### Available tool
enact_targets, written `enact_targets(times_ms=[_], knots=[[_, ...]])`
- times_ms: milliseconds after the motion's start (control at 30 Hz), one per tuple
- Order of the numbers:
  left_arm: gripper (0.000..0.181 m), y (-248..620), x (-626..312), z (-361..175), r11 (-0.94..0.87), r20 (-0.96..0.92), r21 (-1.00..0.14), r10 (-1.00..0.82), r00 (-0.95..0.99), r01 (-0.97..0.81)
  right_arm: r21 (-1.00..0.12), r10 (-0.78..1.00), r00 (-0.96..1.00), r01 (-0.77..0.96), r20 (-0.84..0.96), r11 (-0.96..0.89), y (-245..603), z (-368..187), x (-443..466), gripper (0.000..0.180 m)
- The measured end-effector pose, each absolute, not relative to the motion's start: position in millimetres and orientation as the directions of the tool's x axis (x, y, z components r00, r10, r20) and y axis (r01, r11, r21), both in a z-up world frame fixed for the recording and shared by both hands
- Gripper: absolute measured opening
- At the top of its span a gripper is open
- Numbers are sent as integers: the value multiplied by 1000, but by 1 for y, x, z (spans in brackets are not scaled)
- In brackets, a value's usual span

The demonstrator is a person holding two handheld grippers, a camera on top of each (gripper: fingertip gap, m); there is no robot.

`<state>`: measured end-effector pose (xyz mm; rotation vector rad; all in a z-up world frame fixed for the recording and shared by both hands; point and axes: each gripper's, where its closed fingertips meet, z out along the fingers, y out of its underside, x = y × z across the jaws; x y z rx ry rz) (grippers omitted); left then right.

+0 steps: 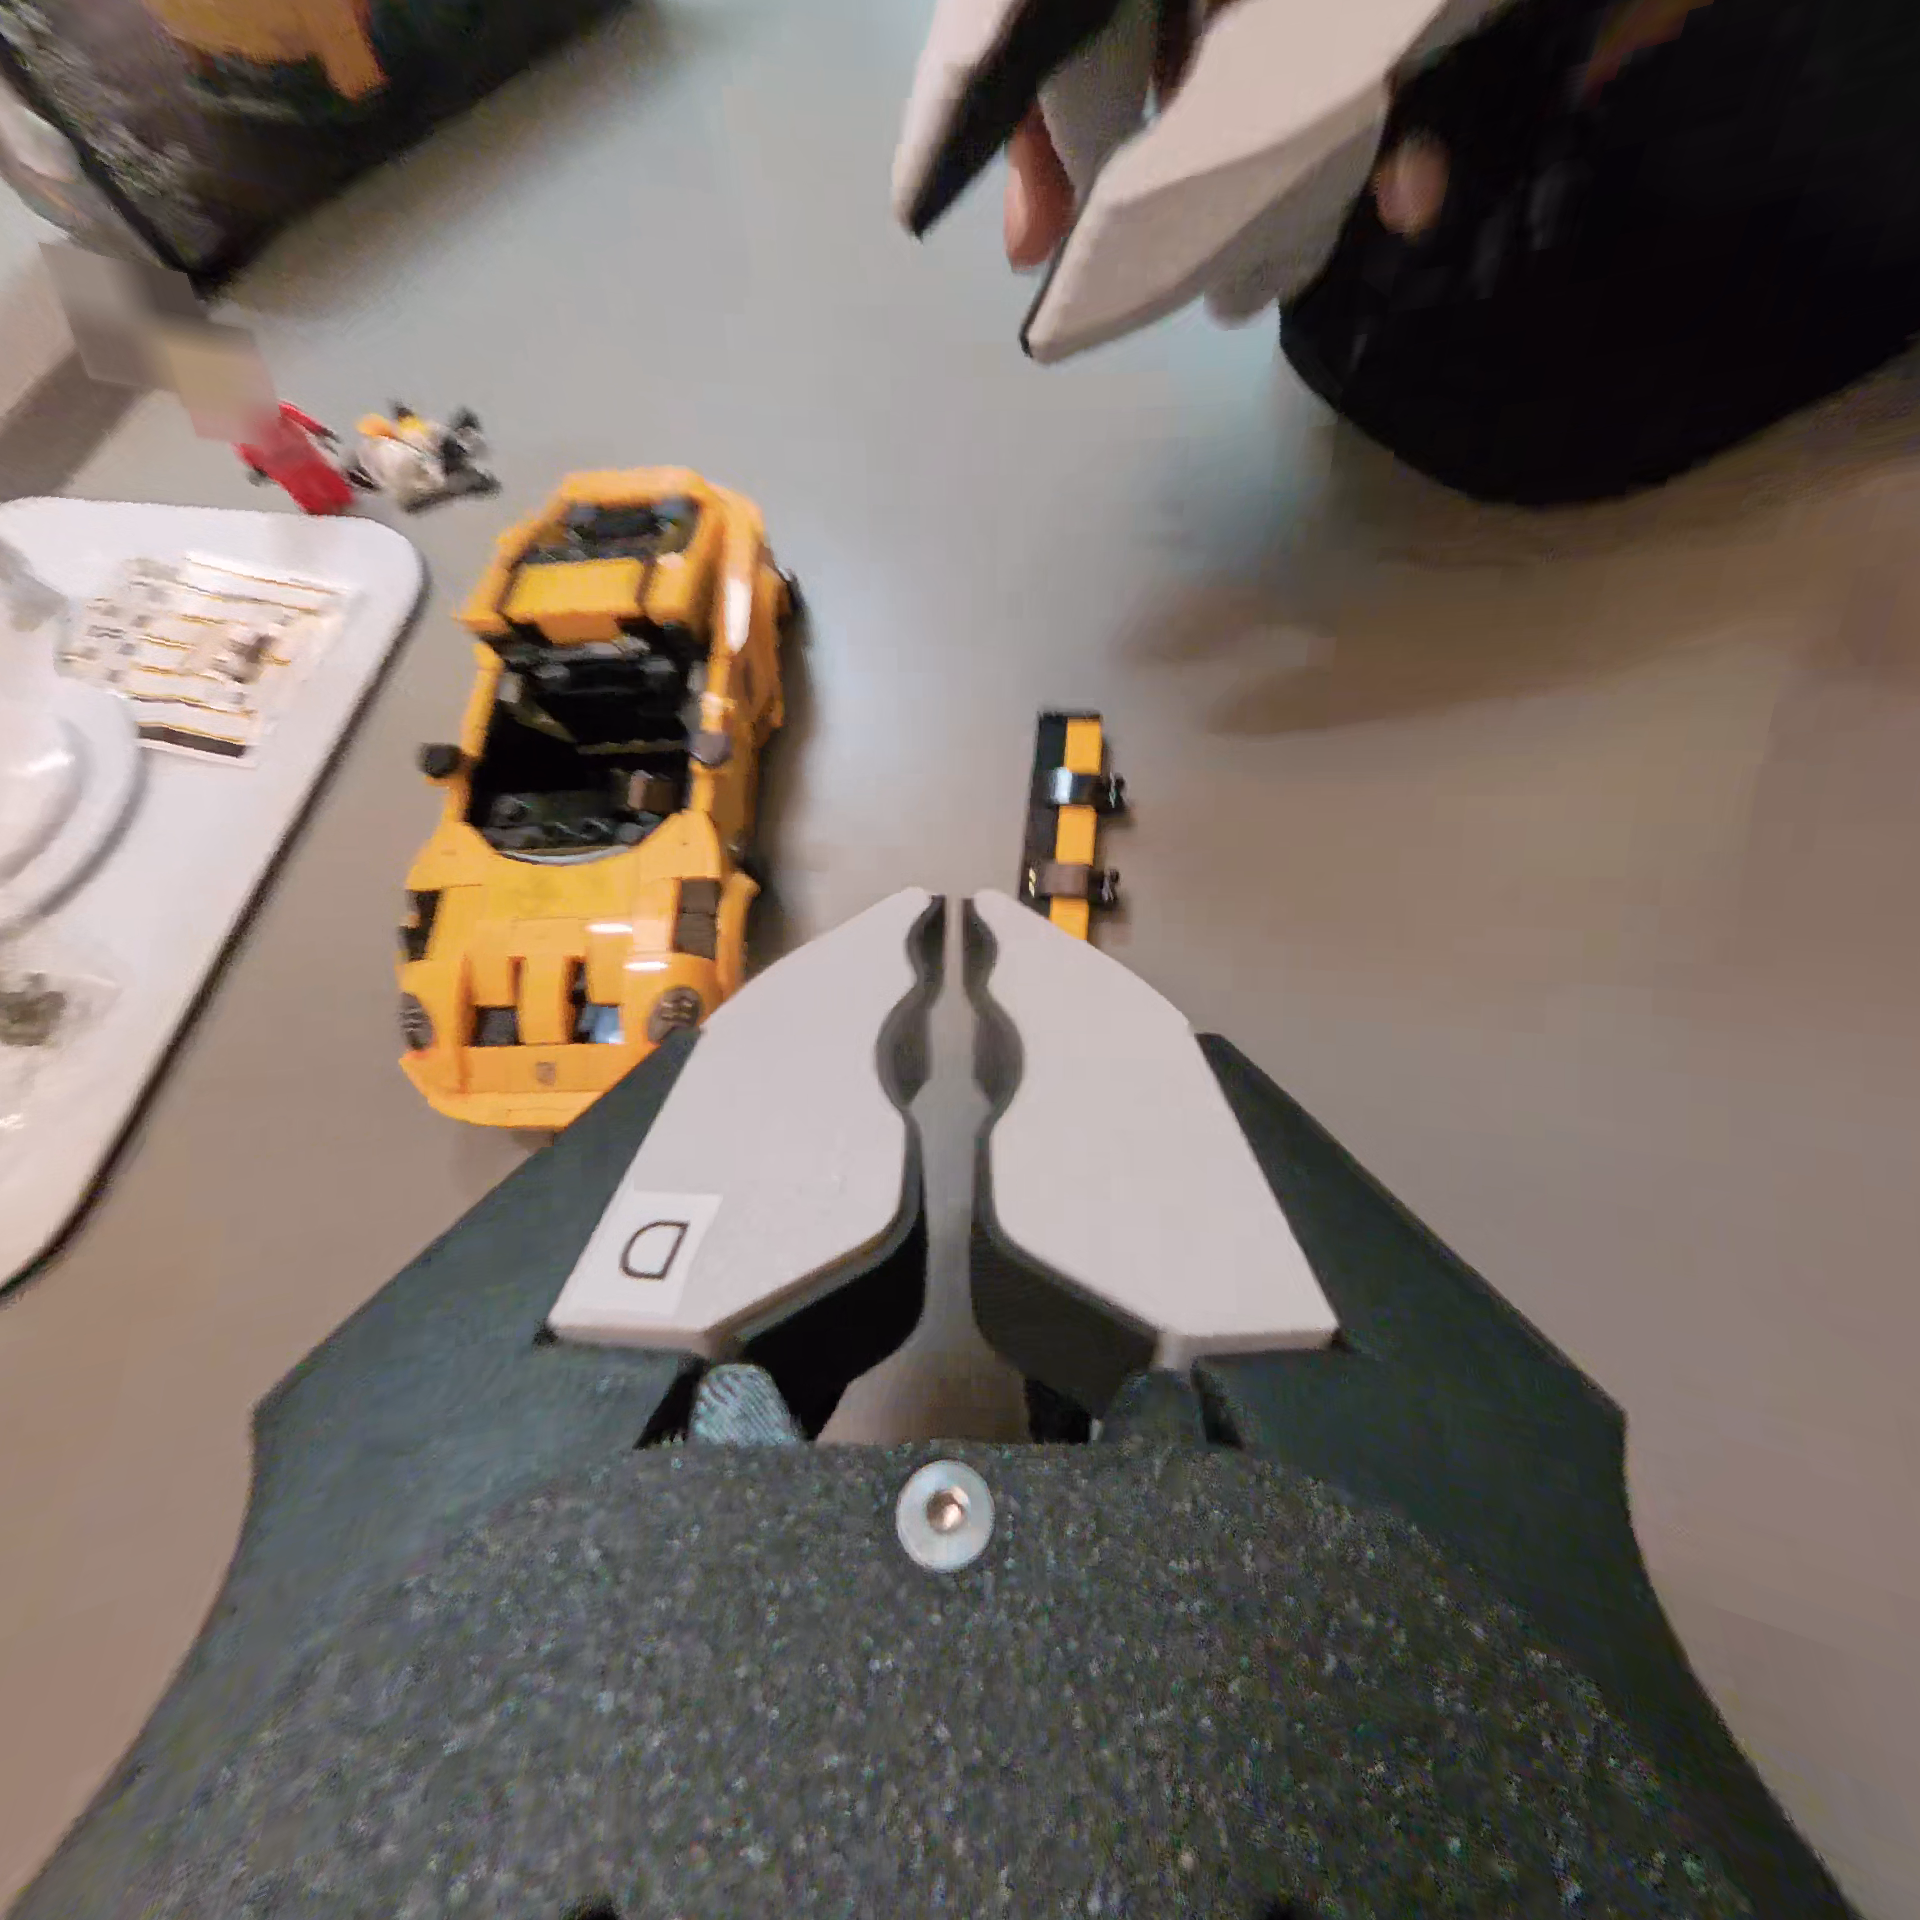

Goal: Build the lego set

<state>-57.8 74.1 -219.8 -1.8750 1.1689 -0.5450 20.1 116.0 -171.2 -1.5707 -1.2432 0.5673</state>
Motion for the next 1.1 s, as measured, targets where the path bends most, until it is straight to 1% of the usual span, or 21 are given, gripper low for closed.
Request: enact_targets(times_ms=[67, 167, 267, 333, 467, 567, 633, 800, 900, 967, 1100], knots=[[0, 81, -59, -196, -188, -63, -894, -847, 529, -407, -926, 881, 421, 373, 215, 47, 122, -165, 20, 21], [0, 91, -65, -160, -145, -31, -963, -776, 630, -226, -962, 887, 439, 273, 139, 16, 120, -160, 15, 17], [0, 100, -81, -135, -82, -10, -992, -687, 727, -91, -988, 889, 455, 152, 50, -22, 121, -149, 15, 8], [0, 105, -93, -123, -35, -10, -999, -635, 773, -41, -994, 863, 503, 105, 42, -13, 129, -142, 23, 0], [0, 109, -108, -106, 37, -28, -999, -567, 823, -8, -998, 803, 592, 51, 65, 42, 141, -126, 39, 0], [0, 107, -111, -101, 85, -97, -995, -530, 843, -61, -991, 750, 650, 41, 122, 126, 145, -110, 44, 0], [0, 107, -110, -98, 120, -148, -988, -501, 853, -101, -981, 716, 678, 33, 164, 193, 149, -92, 43, 0], [0, 117, -104, -83, 169, -189, -978, -472, 861, -122, -951, 679, 693, 32, 243, 308, 171, -32, 21, 0], [0, 131, -104, -59, 218, -224, -966, -443, 868, -139, -921, 621, 729, 31, 287, 389, 196, 7, 12, 1], [0, 145, -108, -36, 247, -210, -963, -414, 886, -113, -905, 570, 765, 39, 300, 423, 217, 25, 9, 1], [0, 167, -128, -2, 294, -145, -954, -318, 937, -48, -904, 492, 827, 46, 273, 425, 255, 33, 7, 0]])
